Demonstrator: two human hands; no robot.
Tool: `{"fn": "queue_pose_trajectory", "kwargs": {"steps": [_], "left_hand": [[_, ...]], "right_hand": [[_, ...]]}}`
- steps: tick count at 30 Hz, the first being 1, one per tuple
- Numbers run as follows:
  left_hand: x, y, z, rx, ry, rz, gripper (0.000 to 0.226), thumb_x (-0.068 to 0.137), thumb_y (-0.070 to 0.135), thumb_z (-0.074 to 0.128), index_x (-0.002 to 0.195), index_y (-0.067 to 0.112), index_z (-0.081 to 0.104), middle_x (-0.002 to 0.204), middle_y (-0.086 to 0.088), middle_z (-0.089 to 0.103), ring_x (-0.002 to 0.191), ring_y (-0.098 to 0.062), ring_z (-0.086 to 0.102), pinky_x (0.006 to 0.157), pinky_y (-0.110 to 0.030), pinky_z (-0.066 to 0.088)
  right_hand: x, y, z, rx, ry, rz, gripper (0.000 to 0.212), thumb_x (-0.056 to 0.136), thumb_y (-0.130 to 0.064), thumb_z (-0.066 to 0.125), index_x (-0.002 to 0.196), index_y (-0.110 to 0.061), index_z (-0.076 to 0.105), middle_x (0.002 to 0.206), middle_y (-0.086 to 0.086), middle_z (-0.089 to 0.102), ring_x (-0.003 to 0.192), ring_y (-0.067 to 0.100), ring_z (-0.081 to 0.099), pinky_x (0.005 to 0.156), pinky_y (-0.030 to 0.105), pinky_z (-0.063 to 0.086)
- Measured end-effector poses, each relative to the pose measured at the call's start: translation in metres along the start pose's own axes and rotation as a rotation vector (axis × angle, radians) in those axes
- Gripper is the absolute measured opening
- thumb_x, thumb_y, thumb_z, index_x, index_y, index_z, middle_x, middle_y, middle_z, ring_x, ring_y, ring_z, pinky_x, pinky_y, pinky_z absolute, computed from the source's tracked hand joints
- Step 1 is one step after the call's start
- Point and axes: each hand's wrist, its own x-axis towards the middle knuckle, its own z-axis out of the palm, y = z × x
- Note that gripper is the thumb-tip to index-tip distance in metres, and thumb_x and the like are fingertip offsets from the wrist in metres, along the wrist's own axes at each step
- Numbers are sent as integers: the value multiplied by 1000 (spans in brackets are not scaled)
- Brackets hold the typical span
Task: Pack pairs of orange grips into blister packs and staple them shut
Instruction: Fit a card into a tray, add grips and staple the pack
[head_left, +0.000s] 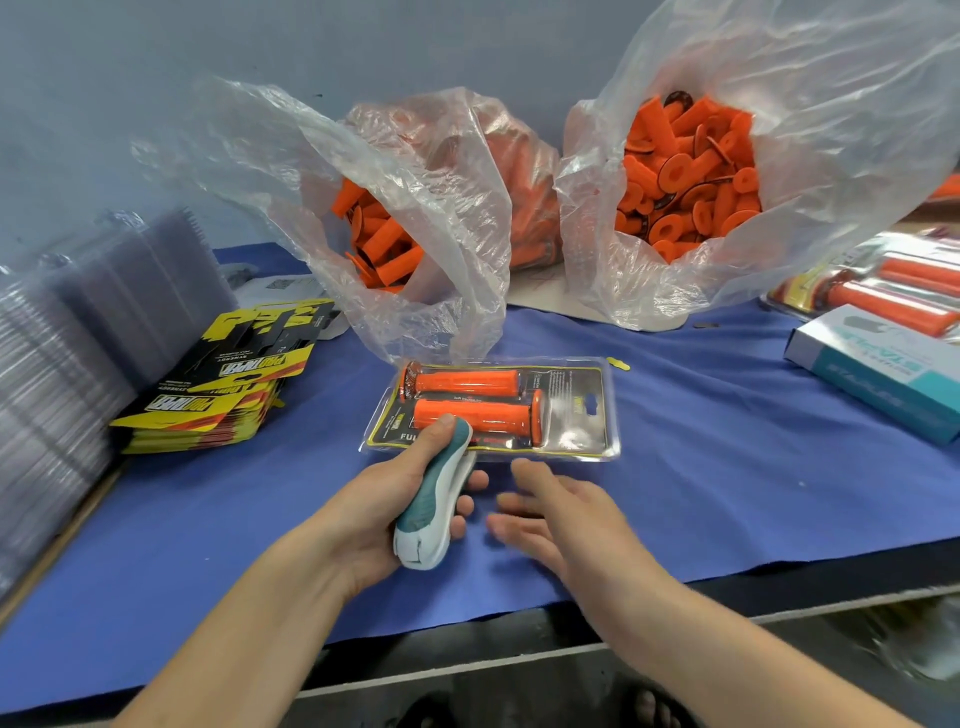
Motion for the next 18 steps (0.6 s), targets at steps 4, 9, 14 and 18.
{"fn": "queue_pose_trajectory", "kwargs": {"steps": [4, 9, 14, 18], "left_hand": [[-3, -8, 10, -21, -46, 18, 53, 76, 56, 71, 95, 6, 75, 83, -11, 67, 55, -17, 59, 48, -26, 51], [-5, -9, 21, -10, -45, 85, 48, 84, 58, 64, 75, 12, 75, 68, -9, 62, 52, -19, 55, 46, -28, 48], [-6, -7, 23, 45, -23, 75, 52, 85, 58, 63, 81, 7, 73, 64, -13, 60, 48, -21, 55, 46, -27, 49], [-6, -7, 19, 68, -42, 74, 57, 80, 64, 64, 80, 8, 74, 65, -14, 61, 50, -22, 56, 49, -28, 51]], "right_hand": [[15, -15, 23, 291, -157, 189, 40, 89, -43, 66, 104, -6, 67, 80, 7, 62, 72, 19, 61, 69, 29, 51], [28, -14, 37, 230, -144, 195, 44, 77, -61, 69, 78, -19, 59, 52, -2, 40, 43, 11, 32, 41, 23, 22], [33, -13, 36, 257, -152, 222, 48, 83, -60, 65, 67, -16, 54, 46, 0, 39, 36, 13, 32, 39, 22, 21], [35, -12, 31, 228, -237, 175, 47, 81, -60, 67, 72, -15, 56, 50, 3, 37, 42, 16, 32, 43, 27, 24]]}}
